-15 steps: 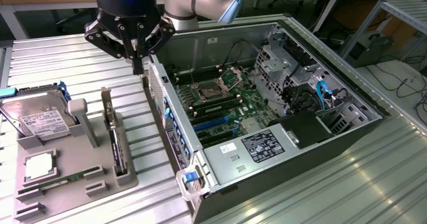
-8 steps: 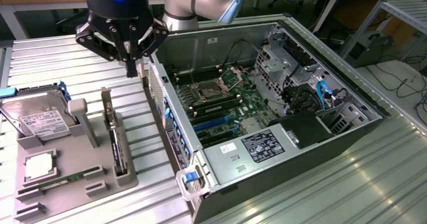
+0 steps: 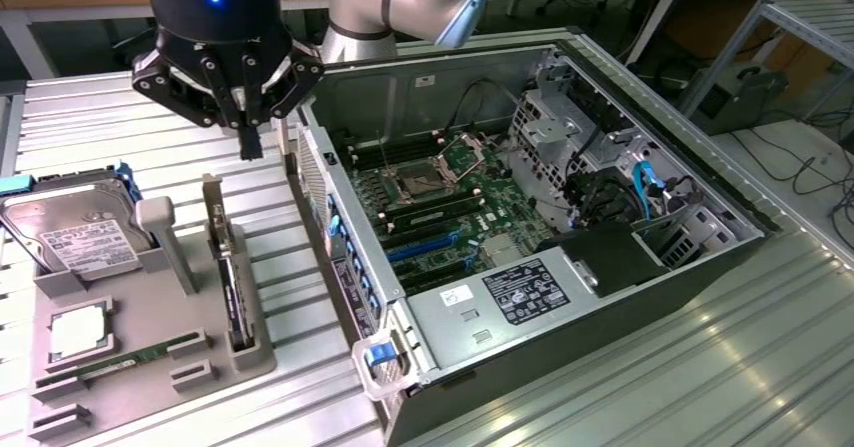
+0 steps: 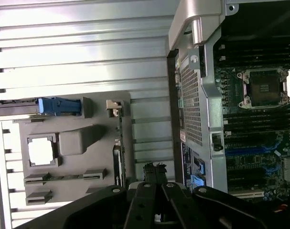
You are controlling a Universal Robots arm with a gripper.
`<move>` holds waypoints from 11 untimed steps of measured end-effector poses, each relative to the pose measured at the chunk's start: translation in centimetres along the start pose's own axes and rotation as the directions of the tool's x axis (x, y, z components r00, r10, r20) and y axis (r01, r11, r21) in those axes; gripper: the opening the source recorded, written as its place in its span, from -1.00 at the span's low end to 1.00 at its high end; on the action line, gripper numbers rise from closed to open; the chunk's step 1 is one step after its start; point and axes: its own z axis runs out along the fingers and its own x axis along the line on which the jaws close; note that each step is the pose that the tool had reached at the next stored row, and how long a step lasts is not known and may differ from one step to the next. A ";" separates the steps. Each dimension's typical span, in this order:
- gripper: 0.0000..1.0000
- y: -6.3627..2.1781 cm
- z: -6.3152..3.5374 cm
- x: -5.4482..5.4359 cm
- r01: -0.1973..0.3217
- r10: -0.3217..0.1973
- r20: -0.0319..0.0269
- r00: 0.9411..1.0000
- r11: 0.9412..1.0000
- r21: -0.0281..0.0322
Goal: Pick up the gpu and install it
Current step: 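Reach for the gpu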
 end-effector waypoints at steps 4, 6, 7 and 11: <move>-0.79 -0.25 -0.03 0.6 0.000 0.000 0.000 1.000 1.000 0.000; -0.79 -0.37 -0.04 0.9 0.000 0.000 0.000 1.000 1.000 0.000; -0.79 -0.42 -0.05 1.1 0.000 0.000 0.000 1.000 1.000 0.000; -0.79 -0.65 -0.07 1.6 0.000 0.000 0.000 1.000 1.000 0.000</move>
